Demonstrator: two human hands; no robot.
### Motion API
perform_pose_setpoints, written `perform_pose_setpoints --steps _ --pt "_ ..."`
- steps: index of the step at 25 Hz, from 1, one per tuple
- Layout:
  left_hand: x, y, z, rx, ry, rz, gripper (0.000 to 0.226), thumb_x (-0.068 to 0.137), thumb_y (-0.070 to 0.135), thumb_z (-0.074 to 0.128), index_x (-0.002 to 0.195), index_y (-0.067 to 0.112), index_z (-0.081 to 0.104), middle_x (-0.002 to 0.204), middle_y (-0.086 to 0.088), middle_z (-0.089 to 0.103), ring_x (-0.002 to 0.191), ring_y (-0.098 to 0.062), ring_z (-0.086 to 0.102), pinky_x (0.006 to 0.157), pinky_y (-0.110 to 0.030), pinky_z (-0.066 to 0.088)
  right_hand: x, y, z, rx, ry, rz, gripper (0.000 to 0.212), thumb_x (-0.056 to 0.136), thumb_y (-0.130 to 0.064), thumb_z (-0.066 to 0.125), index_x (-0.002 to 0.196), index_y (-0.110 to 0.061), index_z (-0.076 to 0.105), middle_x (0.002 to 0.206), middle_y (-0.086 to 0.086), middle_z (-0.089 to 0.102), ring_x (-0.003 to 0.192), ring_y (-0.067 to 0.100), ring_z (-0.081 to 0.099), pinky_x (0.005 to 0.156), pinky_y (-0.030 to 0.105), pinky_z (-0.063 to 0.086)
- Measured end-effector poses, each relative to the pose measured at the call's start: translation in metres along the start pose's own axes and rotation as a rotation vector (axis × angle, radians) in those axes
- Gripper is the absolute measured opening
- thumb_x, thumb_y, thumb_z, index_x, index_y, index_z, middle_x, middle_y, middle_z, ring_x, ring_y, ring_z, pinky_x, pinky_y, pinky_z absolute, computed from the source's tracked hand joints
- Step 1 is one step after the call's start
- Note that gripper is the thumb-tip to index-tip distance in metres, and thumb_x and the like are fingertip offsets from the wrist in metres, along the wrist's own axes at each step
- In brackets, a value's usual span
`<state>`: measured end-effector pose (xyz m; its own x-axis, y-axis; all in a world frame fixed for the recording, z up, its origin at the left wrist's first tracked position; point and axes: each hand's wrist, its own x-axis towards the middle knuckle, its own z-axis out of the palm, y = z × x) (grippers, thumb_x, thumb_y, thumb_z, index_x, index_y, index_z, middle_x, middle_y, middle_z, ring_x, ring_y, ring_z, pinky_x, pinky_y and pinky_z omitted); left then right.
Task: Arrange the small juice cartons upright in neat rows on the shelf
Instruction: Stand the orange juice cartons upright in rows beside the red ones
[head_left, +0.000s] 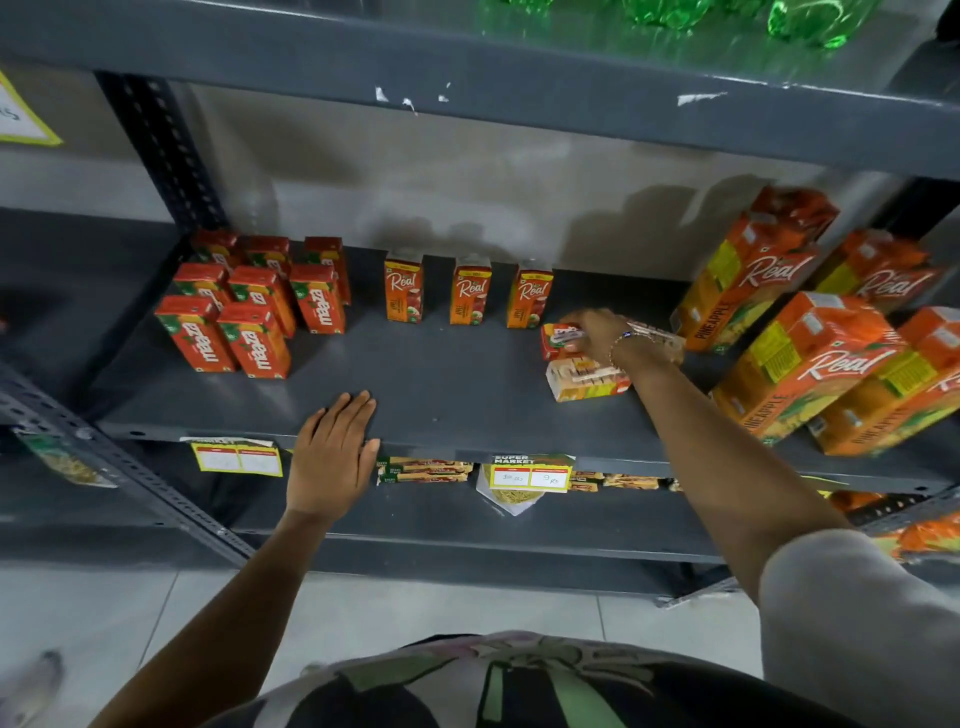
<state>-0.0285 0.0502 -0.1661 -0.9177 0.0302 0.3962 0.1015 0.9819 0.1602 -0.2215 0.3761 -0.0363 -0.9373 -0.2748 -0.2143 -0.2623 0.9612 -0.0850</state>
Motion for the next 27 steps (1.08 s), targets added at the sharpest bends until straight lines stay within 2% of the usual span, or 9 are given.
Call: perform_pose_setpoints --steps 4,7,11,13,15,17,20,23,27 --pt "0.000 -0.005 -0.004 -0.029 -0.007 0.034 0.051 0.097 0.035 0.033 0.134 0.006 0.053 0.138 -0.009 0.055 0.129 -0.027 0.047 0.105 -0.041 0.032 -0.010 -0.003 0.013 -0.049 0.168 0.019 0.061 0.086 -0.006 0.061 0.142 -0.010 0.036 0.142 0.018 0.044 0.128 0.035 0.045 0.106 0.041 0.041" --pt "-0.002 -0.010 -0.006 -0.064 -0.024 0.079 0.053 0.101 0.036 0.025 0.136 0.006 0.052 0.140 -0.008 0.053 0.132 -0.024 0.044 0.109 -0.039 0.029 -0.027 -0.016 0.014 0.068 0.345 0.014 0.073 0.081 0.004 0.063 0.144 -0.008 0.029 0.146 0.019 0.038 0.133 0.037 0.038 0.110 0.046 0.036" --pt "-0.012 -0.042 -0.019 -0.109 -0.013 0.021 0.052 0.101 0.032 0.025 0.136 0.004 0.051 0.140 -0.011 0.052 0.134 -0.025 0.042 0.111 -0.040 0.028 -0.066 -0.103 0.016 0.519 0.589 0.001 0.075 0.089 -0.015 0.062 0.148 -0.013 0.016 0.145 0.017 0.040 0.133 0.031 0.042 0.107 0.045 0.041" --pt "-0.023 -0.072 -0.026 -0.096 -0.011 -0.012 0.053 0.101 0.033 0.024 0.136 0.003 0.050 0.140 -0.013 0.051 0.133 -0.027 0.043 0.111 -0.042 0.028 -0.082 -0.160 0.025 0.686 0.694 -0.033 0.064 0.092 -0.023 0.056 0.146 -0.009 0.024 0.141 0.017 0.045 0.126 0.024 0.048 0.102 0.036 0.043" --pt "-0.031 -0.107 -0.037 -0.078 -0.006 -0.068 0.055 0.101 0.034 0.021 0.136 0.002 0.050 0.140 -0.015 0.051 0.132 -0.030 0.044 0.111 -0.043 0.028 -0.084 -0.209 0.037 0.852 0.693 -0.044 0.056 0.088 -0.027 0.059 0.137 -0.008 0.039 0.126 0.015 0.058 0.114 0.020 0.057 0.099 0.036 0.048" --pt "-0.036 -0.148 -0.048 -0.053 0.009 -0.128 0.055 0.100 0.033 0.024 0.134 0.000 0.051 0.138 -0.018 0.052 0.130 -0.033 0.045 0.111 -0.043 0.027 -0.075 -0.256 0.048 1.010 0.675 -0.007 0.046 0.081 -0.026 0.069 0.118 -0.005 0.050 0.098 0.009 0.066 0.088 0.020 0.065 0.082 0.036 0.055" --pt "-0.032 -0.189 -0.054 -0.020 -0.024 -0.102 0.054 0.099 0.032 0.028 0.135 -0.001 0.050 0.139 -0.019 0.051 0.132 -0.034 0.043 0.113 -0.043 0.024 -0.054 -0.301 0.054 1.085 0.675 0.049 0.042 0.073 -0.024 0.079 0.095 -0.012 0.045 0.073 -0.009 0.056 0.062 0.002 0.057 0.060 0.011 0.048" --pt "-0.029 -0.204 -0.049 -0.028 -0.045 -0.033 0.053 0.098 0.032 0.030 0.137 0.001 0.049 0.141 -0.016 0.050 0.134 -0.030 0.041 0.113 -0.040 0.022 -0.037 -0.323 0.062 1.037 0.685 0.137 0.043 0.075 -0.024 0.078 0.091 -0.012 0.040 0.073 -0.005 0.055 0.056 -0.002 0.048 0.058 0.016 0.042" --pt "-0.030 -0.218 -0.049 -0.036 -0.003 0.022 0.052 0.102 0.033 0.023 0.135 0.005 0.052 0.139 -0.011 0.053 0.133 -0.025 0.038 0.110 -0.038 0.024 -0.026 -0.339 0.071 0.954 0.589 0.190 0.046 0.076 -0.035 0.076 0.089 -0.015 0.036 0.090 0.012 0.065 0.074 0.018 0.060 0.069 0.037 0.051"
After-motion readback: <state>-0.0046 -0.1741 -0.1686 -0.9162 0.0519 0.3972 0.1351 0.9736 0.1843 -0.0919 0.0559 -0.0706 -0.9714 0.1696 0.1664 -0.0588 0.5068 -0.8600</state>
